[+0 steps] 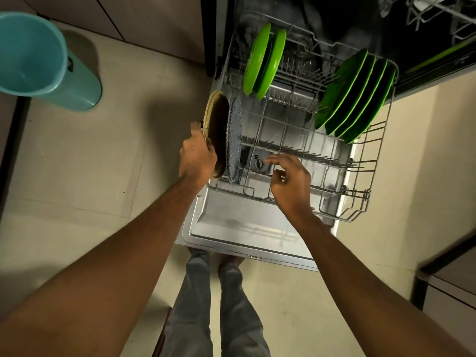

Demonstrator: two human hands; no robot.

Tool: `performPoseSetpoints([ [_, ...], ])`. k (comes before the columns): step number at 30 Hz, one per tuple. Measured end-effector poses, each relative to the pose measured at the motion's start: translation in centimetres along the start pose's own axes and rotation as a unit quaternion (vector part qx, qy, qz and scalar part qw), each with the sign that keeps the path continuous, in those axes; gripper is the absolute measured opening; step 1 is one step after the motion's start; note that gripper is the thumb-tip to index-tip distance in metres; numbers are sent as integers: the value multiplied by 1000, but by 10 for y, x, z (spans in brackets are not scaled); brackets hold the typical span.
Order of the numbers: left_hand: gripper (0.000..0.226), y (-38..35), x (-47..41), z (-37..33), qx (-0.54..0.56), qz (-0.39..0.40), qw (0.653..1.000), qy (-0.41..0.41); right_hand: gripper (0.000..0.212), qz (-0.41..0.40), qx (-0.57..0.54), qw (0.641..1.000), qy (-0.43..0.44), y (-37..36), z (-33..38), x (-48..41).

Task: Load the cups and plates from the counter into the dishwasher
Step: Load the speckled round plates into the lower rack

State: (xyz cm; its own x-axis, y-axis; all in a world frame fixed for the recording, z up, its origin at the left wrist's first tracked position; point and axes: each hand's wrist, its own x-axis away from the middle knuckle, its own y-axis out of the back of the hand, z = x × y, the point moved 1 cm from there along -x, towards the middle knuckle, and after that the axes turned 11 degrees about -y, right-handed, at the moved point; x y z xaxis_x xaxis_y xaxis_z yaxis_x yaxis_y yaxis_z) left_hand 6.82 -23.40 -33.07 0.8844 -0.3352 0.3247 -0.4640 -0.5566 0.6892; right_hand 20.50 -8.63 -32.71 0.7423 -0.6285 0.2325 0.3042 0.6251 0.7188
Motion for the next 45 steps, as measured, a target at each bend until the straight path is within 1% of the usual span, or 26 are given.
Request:
performPoseSetpoints([
  [7,32,-12,-8,-1,-16,58,998,13,41,1,14,1000,0,5,-4,2],
  [12,32,-11,-10,8,38,79,995,42,39,2,19,1000,-15,14,-1,2],
  [15,36,-1,1,5,52,49,997,32,37,11,25,999,-31,23,8,5],
  [18,32,18,24,-6,40,10,999,-36,36,21,21,999,-35,36,25,8],
  [23,37,62,68,-38,-37,5,991,-126,27,26,16,999,-14,66,60,19],
  [28,40,110,107,-73,-67,-18,983,-171,24,27,13,999,16,93,97,38],
  [34,46,165,147,-106,-87,-54,981,-164,30,48,26,996,63,125,148,63],
  [37,48,195,170,-118,-90,-61,982,-154,37,80,78,991,71,138,178,76],
  [39,49,215,182,-123,-94,-66,982,-148,43,101,89,988,80,144,201,82],
  [41,50,238,195,-129,-87,-85,982,-141,46,107,88,985,100,151,230,91],
  [45,51,285,209,-130,-88,-149,975,-138,48,106,80,978,159,148,290,101],
])
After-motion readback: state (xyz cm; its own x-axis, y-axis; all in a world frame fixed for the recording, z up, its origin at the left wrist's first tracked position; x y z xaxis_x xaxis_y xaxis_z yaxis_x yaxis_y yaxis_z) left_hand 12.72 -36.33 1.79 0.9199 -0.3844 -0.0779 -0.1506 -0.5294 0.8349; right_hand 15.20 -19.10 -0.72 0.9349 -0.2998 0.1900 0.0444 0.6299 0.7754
